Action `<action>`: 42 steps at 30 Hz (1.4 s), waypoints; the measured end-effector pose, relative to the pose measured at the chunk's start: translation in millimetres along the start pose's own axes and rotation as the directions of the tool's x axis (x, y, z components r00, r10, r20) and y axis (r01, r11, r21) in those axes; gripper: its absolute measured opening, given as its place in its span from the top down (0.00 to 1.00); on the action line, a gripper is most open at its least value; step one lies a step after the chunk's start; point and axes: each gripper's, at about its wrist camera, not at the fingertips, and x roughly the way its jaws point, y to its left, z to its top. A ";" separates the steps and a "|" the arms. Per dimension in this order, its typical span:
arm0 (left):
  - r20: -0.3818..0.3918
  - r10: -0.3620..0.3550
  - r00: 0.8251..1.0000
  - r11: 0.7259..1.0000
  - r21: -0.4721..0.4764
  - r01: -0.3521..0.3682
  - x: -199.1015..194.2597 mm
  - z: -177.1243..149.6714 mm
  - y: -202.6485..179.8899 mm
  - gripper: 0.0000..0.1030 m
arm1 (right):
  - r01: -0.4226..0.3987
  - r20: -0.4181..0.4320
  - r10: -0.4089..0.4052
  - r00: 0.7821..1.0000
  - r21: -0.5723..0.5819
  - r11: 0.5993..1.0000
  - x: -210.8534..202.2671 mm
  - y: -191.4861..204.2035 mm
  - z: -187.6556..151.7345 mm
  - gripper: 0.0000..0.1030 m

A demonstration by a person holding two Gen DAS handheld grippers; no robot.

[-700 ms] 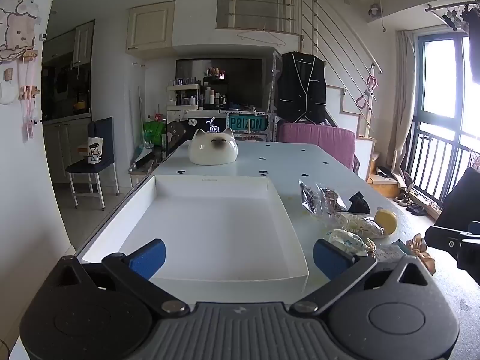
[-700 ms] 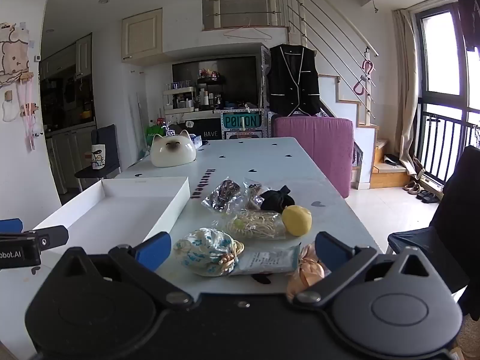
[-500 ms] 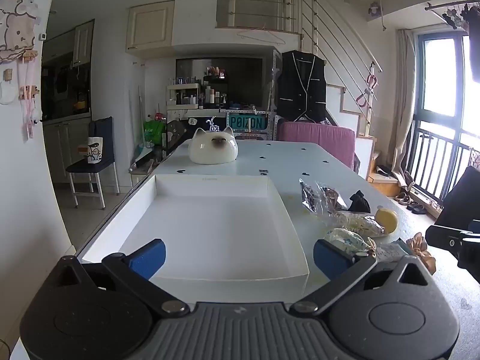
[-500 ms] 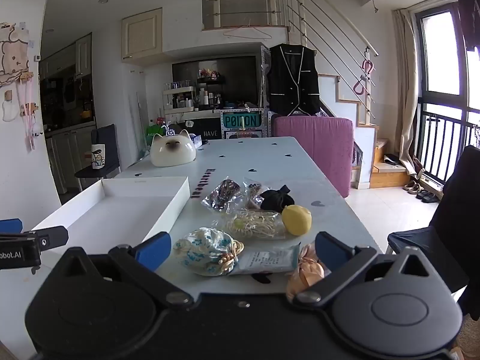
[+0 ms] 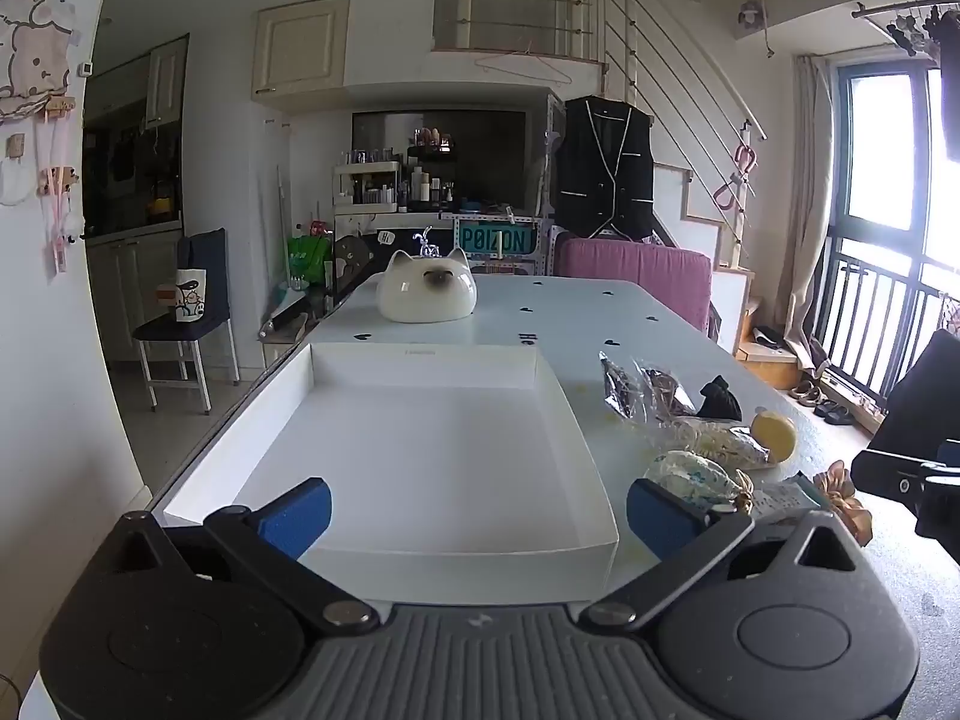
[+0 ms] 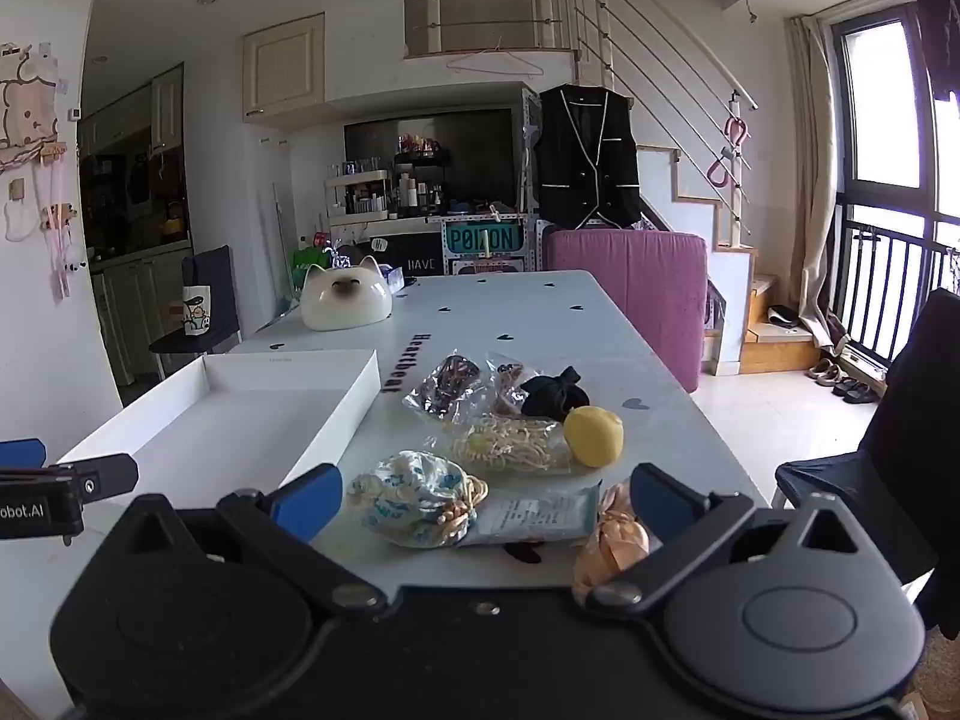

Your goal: Organize soft objects

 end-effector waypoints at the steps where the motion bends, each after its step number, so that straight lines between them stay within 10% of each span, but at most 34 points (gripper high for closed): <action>1: -0.002 -0.001 1.000 1.000 0.001 0.001 0.7 1.1 -0.4 0.00 | 0.000 0.000 0.000 1.000 0.000 1.000 0.1 0.0 0.0 0.00; 42: -0.009 -0.005 1.000 1.000 0.004 0.005 7.5 0.5 -4.3 0.00 | 0.006 -0.003 -0.006 1.000 0.007 1.000 -1.5 0.5 0.2 0.00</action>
